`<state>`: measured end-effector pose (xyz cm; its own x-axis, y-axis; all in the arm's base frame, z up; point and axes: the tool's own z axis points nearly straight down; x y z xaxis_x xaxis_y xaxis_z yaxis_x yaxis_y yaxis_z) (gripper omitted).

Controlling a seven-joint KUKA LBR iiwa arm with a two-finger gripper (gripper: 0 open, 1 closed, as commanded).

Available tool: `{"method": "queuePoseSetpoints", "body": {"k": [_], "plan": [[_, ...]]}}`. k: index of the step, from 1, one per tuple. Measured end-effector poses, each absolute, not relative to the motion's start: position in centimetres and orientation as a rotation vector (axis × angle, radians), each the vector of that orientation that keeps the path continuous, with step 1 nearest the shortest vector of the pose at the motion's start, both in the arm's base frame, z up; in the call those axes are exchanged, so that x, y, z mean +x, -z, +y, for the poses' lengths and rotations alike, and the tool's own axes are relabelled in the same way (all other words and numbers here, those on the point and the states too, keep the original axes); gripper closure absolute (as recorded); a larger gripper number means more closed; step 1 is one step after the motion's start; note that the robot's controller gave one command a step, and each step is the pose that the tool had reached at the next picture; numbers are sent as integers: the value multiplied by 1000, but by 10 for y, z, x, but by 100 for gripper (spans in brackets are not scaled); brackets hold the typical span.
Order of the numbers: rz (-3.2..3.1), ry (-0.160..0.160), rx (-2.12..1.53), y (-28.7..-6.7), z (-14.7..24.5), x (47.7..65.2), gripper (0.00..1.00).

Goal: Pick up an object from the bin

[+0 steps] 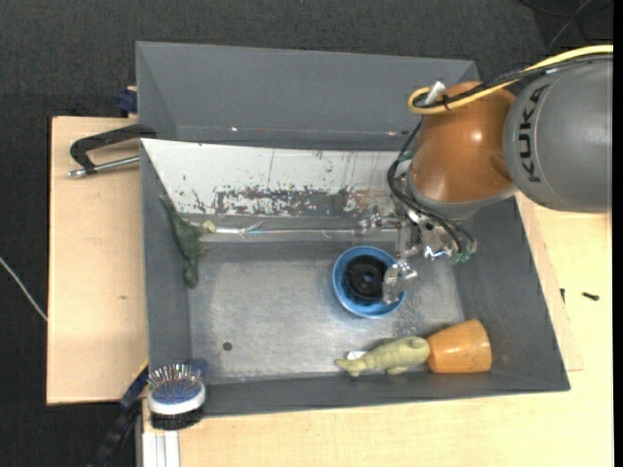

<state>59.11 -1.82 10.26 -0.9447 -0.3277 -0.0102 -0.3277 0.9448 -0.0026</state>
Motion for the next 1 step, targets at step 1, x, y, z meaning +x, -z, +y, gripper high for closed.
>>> {"method": "queuePoseSetpoints", "body": {"k": [1], "plan": [[3061,-1,-682,-101,-2,601,0]]}}
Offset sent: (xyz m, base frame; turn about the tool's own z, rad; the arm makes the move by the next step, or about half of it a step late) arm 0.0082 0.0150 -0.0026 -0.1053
